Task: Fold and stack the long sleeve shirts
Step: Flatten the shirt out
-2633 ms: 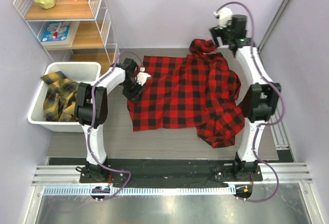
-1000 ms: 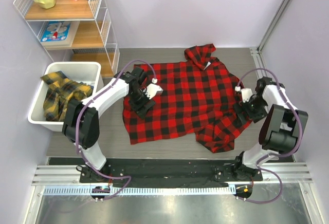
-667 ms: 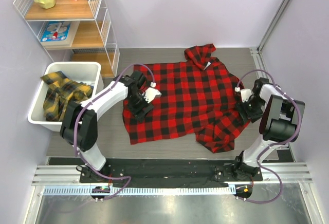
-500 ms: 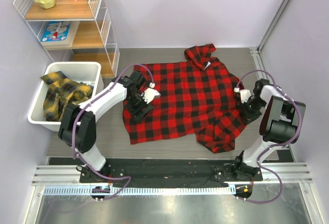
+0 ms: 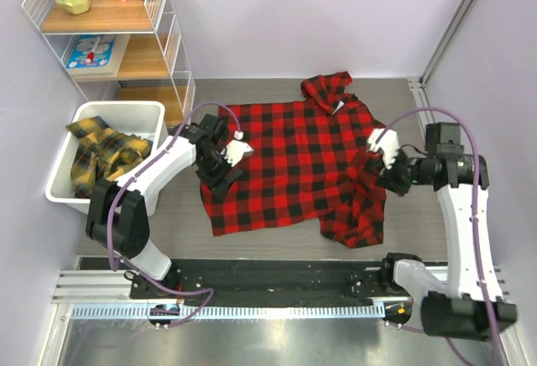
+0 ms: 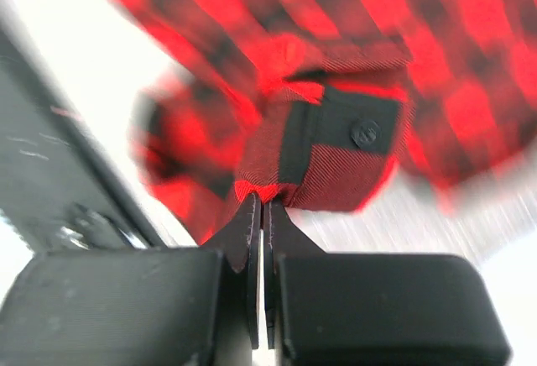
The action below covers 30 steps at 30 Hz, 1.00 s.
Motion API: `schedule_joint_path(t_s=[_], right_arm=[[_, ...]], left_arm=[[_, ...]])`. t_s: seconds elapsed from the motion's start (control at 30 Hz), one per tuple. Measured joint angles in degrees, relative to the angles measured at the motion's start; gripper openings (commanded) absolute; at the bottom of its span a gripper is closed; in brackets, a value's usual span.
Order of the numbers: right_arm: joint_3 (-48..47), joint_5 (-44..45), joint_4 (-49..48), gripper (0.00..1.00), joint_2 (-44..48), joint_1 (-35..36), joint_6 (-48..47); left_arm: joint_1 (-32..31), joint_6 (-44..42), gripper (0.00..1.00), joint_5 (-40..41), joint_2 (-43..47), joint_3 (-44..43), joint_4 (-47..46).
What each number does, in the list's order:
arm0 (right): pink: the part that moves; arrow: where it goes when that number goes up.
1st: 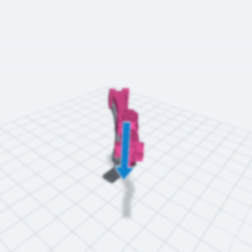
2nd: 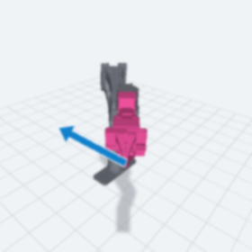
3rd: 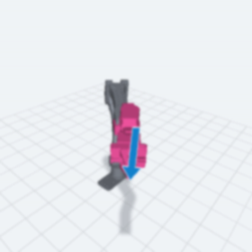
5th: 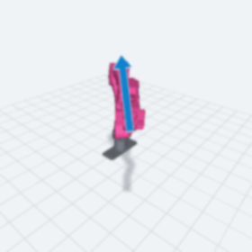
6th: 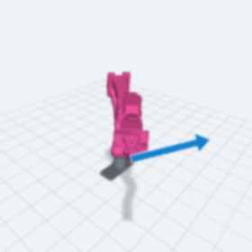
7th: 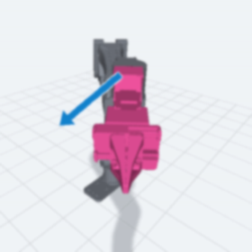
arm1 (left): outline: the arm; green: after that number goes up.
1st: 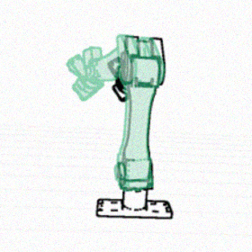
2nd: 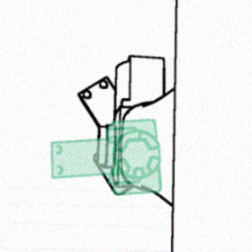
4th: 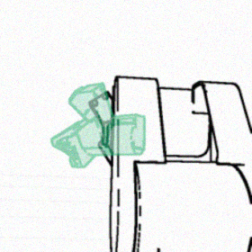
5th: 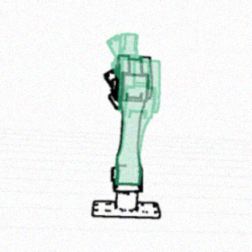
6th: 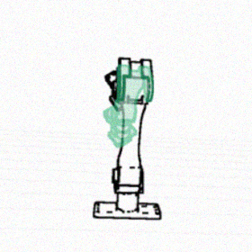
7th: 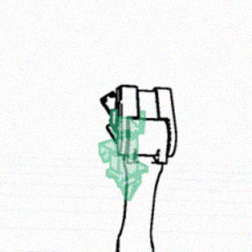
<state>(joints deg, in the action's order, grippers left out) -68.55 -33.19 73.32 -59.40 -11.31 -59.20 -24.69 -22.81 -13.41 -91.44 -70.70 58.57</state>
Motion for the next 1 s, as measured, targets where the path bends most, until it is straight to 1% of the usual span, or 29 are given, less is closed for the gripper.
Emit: schedule_joint_path(t_s=[0.03, 0.1, 0.17, 0.2, 0.23, 0.3, 0.33, 0.37, 0.4, 0.43, 0.47, 0.53, 0.57, 0.6, 0.67, 0.73, 0.77, 0.8, 0.87, 0.9, 0.93, 1.0], right_arm=[[-0.37, -2.27, -0.02, 0.01, 1.33, 3.52, 1.49], [-0.07, -6.40, -2.64, 0.01, 4.28, 13.73, 7.61], [1.49, -7.72, -10.47, 0.01, 6.93, 25.24, 17.27], [2.23, -7.69, -14.67, 0.01, 7.50, 31.58, 21.75], [2.75, -7.06, -18.27, 0.01, 7.63, 33.86, 25.59], [2.93, -4.04, -26.01, 0.01, 6.10, 50.36, 33.16], [2.95, -3.17, -28.00, 0.05, 5.49, 54.21, 34.75], [3.52, -0.92, -32.30, 0.39, 4.57, 61.51, 37.24], [4.70, 0.81, -35.71, 0.59, 3.50, 66.18, 38.71], [6.29, 2.23, -37.77, 0.83, 2.89, 70.99, 39.91], [7.89, 4.13, -38.60, 0.99, 2.89, 75.34, 39.89], [9.33, 7.67, -37.31, 1.00, 3.06, 81.90, 38.56], [9.35, 10.36, -36.79, 1.00, 3.34, 83.97, 37.53], [9.35, 13.64, -36.70, 1.00, 4.15, 84.91, 36.50], [9.35, 20.65, -36.30, 1.00, 6.40, 84.35, 34.53], [9.33, 25.79, -35.23, 0.99, 9.29, 80.98, 31.95], [9.31, 27.19, -34.60, 0.98, 10.62, 77.66, 30.93], [9.31, 27.89, -33.81, 0.94, 11.67, 73.46, 29.94], [9.68, 28.06, -32.11, 0.90, 12.20, 63.01, 27.80], [9.99, 27.04, -31.34, 0.86, 12.15, 58.14, 26.88], [10.49, 25.62, -30.18, 0.85, 11.13, 51.01, 25.33], [11.13, 22.82, -28.41, 0.74, 6.71, 39.47, 22.99]], left_arm=[[0.59, -0.07, 0.61, -0.24, 0.33, -0.02, 0.42], [1.90, -0.11, 0.61, -0.79, 0.94, -0.55, 1.70], [2.95, -0.13, 0.61, -1.38, 1.53, -1.51, 2.89], [3.52, -0.09, 0.61, -1.77, 1.90, -2.14, 3.34], [4.00, -0.09, 0.61, -2.34, 2.32, -2.82, 3.85], [4.70, -0.09, 0.61, -3.61, 3.41, -3.96, 4.55], [4.85, -0.09, 0.61, -3.96, 3.80, -4.13, 4.70], [5.03, -0.11, 0.61, -4.68, 4.50, -4.31, 4.98], [5.07, -0.13, 0.61, -5.29, 5.03, -4.37, 5.31], [5.07, -0.13, 0.61, -5.90, 5.46, -4.39, 5.64], [5.05, -0.17, 0.61, -6.40, 5.79, -4.39, 5.99], [5.05, -0.59, 0.61, -7.37, 6.01, -4.37, 6.49], [5.03, -0.87, 0.61, -7.65, 6.01, -4.28, 6.54], [5.01, -1.29, 0.61, -7.80, 6.05, -3.82, 6.34], [4.87, -1.88, 0.60, -7.85, 6.49, -1.97, 5.81], [4.68, -2.40, 0.59, -7.74, 6.75, 0.76, 5.38], [4.48, -2.82, 0.59, -7.63, 6.75, 2.03, 5.27], [4.20, -3.06, 0.59, -7.56, 6.75, 3.19, 5.09], [3.39, -3.34, 0.59, -7.23, 6.75, 4.79, 4.94], [2.86, -3.41, 0.59, -6.97, 6.73, 5.33, 4.68], [2.25, -3.48, 0.58, -6.75, 6.73, 5.75, 4.33], [1.36, -3.56, 0.57, -6.56, 6.40, 6.19, 3.54]])
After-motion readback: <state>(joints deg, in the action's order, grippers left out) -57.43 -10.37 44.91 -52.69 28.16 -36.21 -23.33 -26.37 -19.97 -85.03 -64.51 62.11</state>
